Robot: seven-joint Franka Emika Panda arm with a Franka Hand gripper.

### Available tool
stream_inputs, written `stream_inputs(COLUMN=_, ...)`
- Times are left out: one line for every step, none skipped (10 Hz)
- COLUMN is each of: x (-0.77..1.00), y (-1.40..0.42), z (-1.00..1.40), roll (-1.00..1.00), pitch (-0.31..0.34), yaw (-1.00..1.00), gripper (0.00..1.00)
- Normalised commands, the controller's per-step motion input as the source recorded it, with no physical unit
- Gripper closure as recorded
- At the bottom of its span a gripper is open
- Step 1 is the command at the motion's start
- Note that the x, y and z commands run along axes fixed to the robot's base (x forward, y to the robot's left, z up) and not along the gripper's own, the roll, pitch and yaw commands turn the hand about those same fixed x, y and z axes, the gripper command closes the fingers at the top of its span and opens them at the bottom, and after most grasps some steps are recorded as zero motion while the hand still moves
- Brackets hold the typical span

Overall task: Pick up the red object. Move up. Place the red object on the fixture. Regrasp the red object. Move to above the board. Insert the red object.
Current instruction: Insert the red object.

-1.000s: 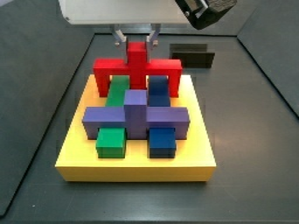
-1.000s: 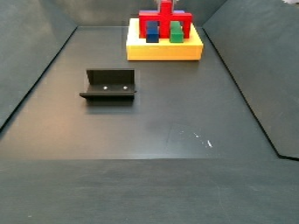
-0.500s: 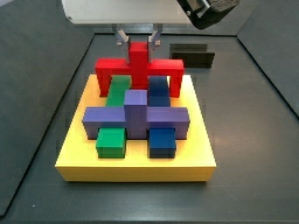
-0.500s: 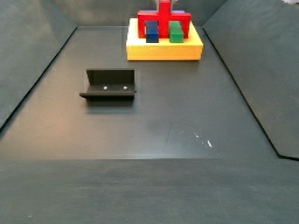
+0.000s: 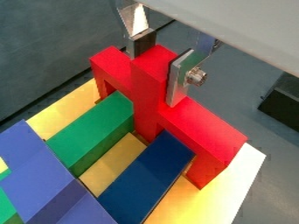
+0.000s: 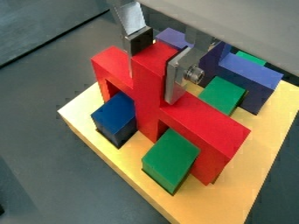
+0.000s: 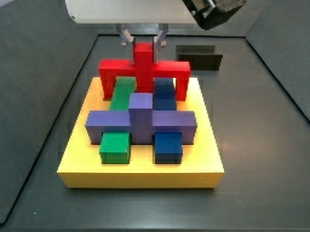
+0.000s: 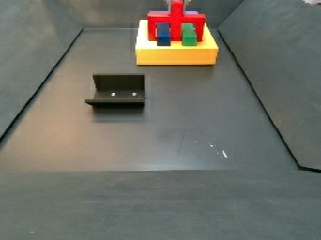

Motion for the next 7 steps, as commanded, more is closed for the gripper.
stream_inputs(x=-0.19, y=0.11, z=0.00, roll=-0.17, pitch=-0.054, yaw=-0.06, gripper=1.00)
stream_inputs(x=-0.15, y=0.03, z=-0.03, roll=-0.15, pitch=-0.084, yaw=-0.01, gripper=1.00)
stream_inputs(x=-0.33, y=0.04, z=-0.09, roll=-0.15, pitch=-0.090, yaw=0.00, gripper=1.00)
stream_inputs(x=-0.53, y=0.09, z=-0.05, roll=-0.22, pitch=-0.154, yaw=0.00, gripper=1.00)
stream_inputs(x=-0.40, y=0.11, z=-0.06, roll=-0.24, pitch=-0.179, yaw=0.00, gripper=1.00)
stream_inputs(x=-0.07, y=0.00, z=-0.14, roll=-0.12, pitch=-0.121, yaw=0.07, gripper=1.00)
stream_inputs(x=0.00, y=0.00, z=-0.21, roll=-0.06, pitch=-0.069, yaw=0.07, gripper=1.00)
